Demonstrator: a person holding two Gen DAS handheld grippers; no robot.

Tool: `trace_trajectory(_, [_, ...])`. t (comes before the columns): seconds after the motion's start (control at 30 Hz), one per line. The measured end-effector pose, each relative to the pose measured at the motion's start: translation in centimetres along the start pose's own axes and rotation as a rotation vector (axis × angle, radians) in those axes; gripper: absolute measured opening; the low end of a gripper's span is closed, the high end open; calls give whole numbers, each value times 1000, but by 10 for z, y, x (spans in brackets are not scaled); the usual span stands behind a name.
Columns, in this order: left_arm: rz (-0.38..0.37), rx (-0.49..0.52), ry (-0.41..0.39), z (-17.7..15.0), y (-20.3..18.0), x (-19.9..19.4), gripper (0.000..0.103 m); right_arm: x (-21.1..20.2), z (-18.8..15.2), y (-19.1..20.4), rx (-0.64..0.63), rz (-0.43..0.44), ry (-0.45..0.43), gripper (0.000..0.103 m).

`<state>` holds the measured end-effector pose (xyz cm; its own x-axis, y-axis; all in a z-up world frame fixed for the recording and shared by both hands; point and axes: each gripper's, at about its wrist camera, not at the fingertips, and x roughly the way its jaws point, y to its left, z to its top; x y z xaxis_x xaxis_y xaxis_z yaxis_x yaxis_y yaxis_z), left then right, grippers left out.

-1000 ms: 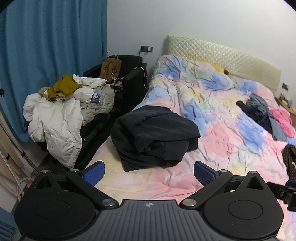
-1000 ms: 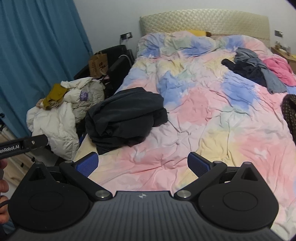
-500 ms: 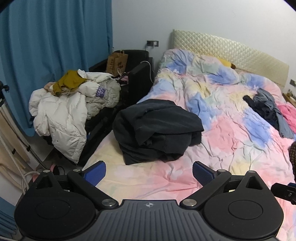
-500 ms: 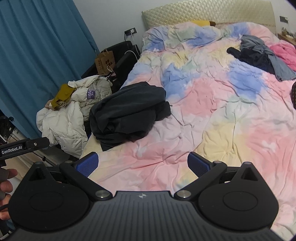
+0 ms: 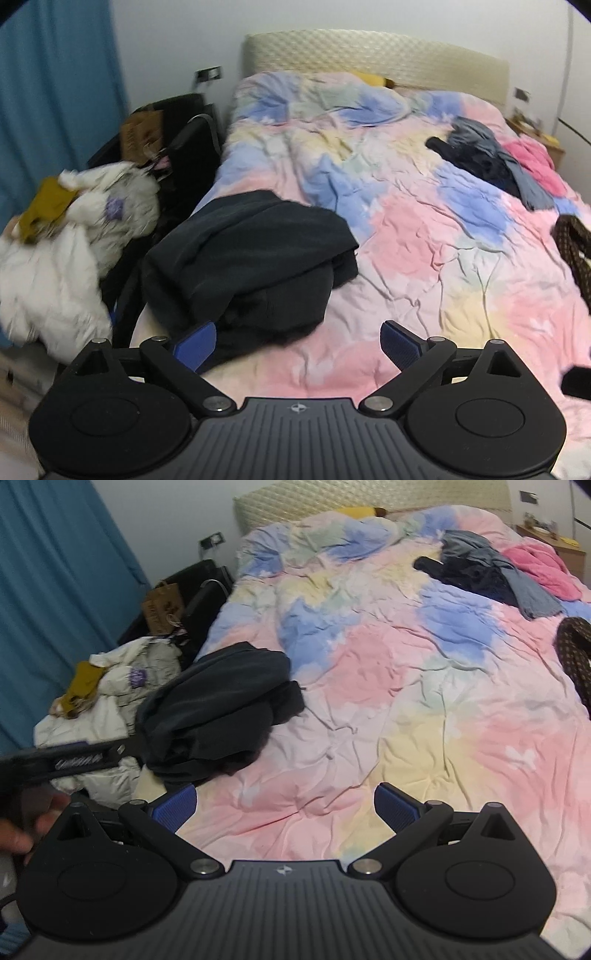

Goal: Fold clothes
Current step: 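Move the left tool to the dark fleece and close it on its edge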

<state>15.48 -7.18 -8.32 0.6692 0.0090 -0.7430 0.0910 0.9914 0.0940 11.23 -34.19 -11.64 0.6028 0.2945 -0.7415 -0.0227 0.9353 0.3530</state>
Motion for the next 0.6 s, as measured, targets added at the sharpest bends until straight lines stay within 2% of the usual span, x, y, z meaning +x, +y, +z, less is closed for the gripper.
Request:
trace_trajectory(0.27, [-83, 201, -19, 41, 9, 121, 97, 49, 21, 26, 102, -103, 42, 103])
trace_trajectory(0.4, [-81, 302, -11, 47, 8, 187, 97, 68, 25, 27, 173, -154, 78, 102])
trace_trajectory(0.6, [-27, 423, 20, 48, -5, 274, 97, 82, 27, 16, 230, -246, 116, 102])
